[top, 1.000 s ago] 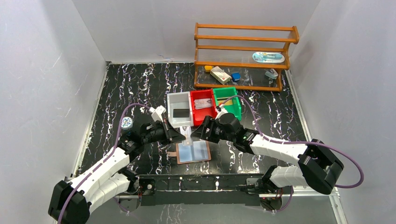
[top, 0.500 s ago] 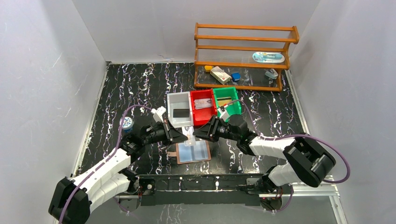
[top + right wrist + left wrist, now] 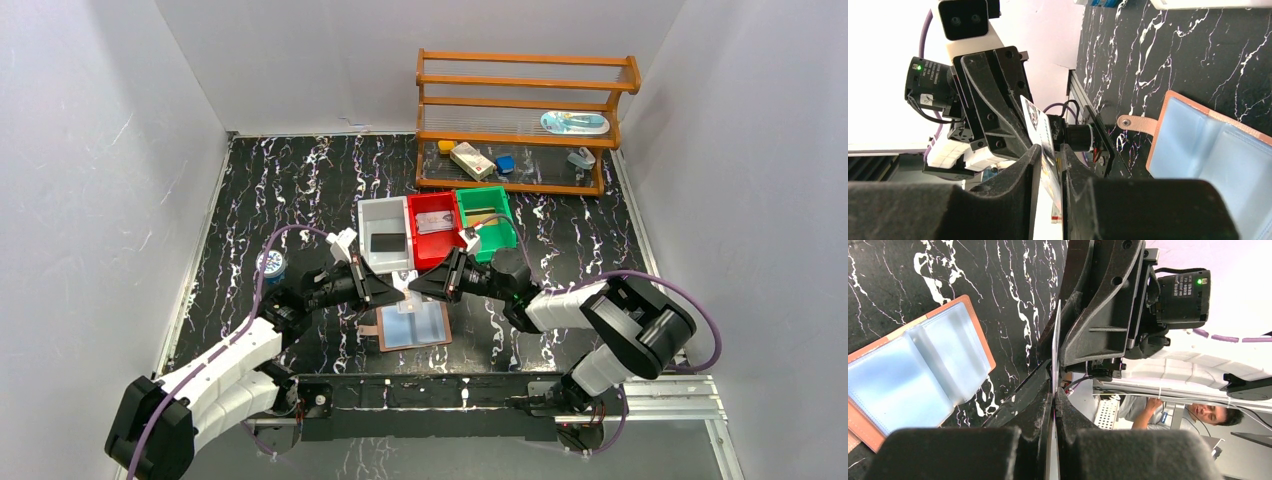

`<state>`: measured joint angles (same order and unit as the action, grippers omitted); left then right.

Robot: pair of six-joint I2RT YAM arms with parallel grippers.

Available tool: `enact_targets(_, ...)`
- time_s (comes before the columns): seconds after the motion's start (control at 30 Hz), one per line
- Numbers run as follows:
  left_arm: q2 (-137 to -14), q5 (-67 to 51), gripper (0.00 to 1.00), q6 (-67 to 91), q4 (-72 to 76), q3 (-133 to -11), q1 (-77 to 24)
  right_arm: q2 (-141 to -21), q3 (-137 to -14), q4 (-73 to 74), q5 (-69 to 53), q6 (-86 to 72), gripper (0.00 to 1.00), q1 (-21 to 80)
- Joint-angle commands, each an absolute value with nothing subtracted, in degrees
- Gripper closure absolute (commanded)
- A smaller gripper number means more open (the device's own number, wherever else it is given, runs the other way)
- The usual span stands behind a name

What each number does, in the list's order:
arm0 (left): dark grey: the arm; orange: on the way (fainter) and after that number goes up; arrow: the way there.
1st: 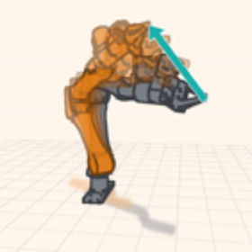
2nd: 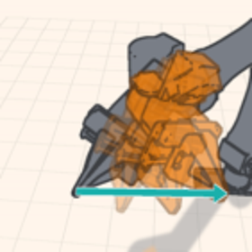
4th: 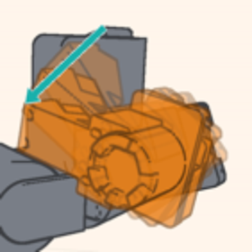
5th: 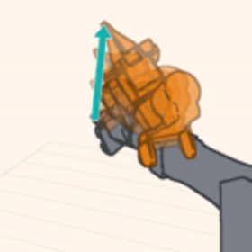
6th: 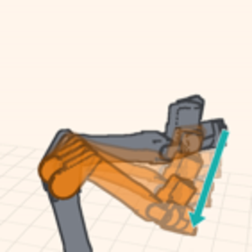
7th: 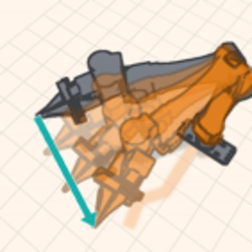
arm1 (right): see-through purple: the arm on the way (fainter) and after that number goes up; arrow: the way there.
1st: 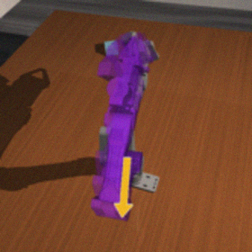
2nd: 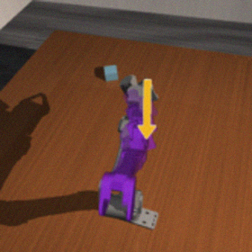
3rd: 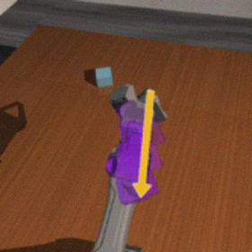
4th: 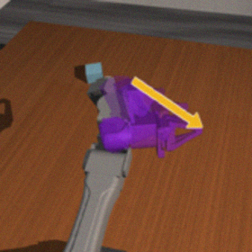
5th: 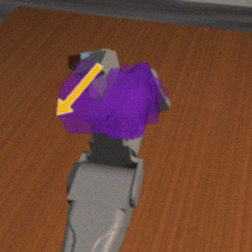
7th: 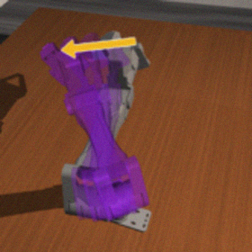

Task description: Take the credit cards out of the card holder

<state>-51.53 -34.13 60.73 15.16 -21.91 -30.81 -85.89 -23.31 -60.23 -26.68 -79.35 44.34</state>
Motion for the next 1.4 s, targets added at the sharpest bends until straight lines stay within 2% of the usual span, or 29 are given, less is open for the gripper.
enact_targets(0.0,-50.2,-34.9,1.0,61.2,16.5,-21.0,-30.5,-86.3,-22.1,-70.3,-29.2,-81.5,0.72,44.1)
enact_targets(0.23,-50.6,-35.1,1.0,62.1,18.4,-20.8,-30.4,-85.3,-21.8,-70.4,-30.8,-80.7,0.7,44.0)
enact_targets(0.33,-50.8,-35.3,1.0,62.2,18.6,-20.8,-30.5,-84.8,-21.8,-70.3,-30.6,-80.5,0.76,44.0)
enact_targets(0.5,-50.5,-35.2,1.0,62.1,17.8,-20.8,-30.5,-84.8,-21.8,-69.8,-30.5,-80.3,0.92,43.7)
enact_targets(0.6,-50.3,-34.4,0.85,61.3,15.8,-21.3,-30.5,-84.4,-21.7,-69.3,-30.2,-80.1,1.0,43.5)
enact_targets(0.77,-50.0,-32.3,0.48,59.0,10.8,-22.7,-30.5,-81.7,-22.5,-62.3,-29.2,-76.7,1.0,43.3)
enact_targets(0.93,-49.0,-28.9,0.24,55.5,2.9,-25.0,-30.4,-75.9,-24.8,-45.9,-25.0,-69.4,1.0,42.9)
enact_targets(1.07,-48.0,-25.6,0.16,53.2,-2.8,-26.6,-30.4,-70.9,-29.4,-28.7,-18.4,-61.8,1.0,42.6)
enact_targets(1.23,-46.2,-21.8,0.12,51.9,-8.7,-27.9,-30.5,-67.8,-38.5,-8.4,-6.9,-49.6,1.0,42.3)
enact_targets(1.37,-44.7,-18.3,0.08,50.6,-13.3,-28.9,-30.4,-68.9,-46.4,1.9,3.4,-38.8,1.0,42.1)
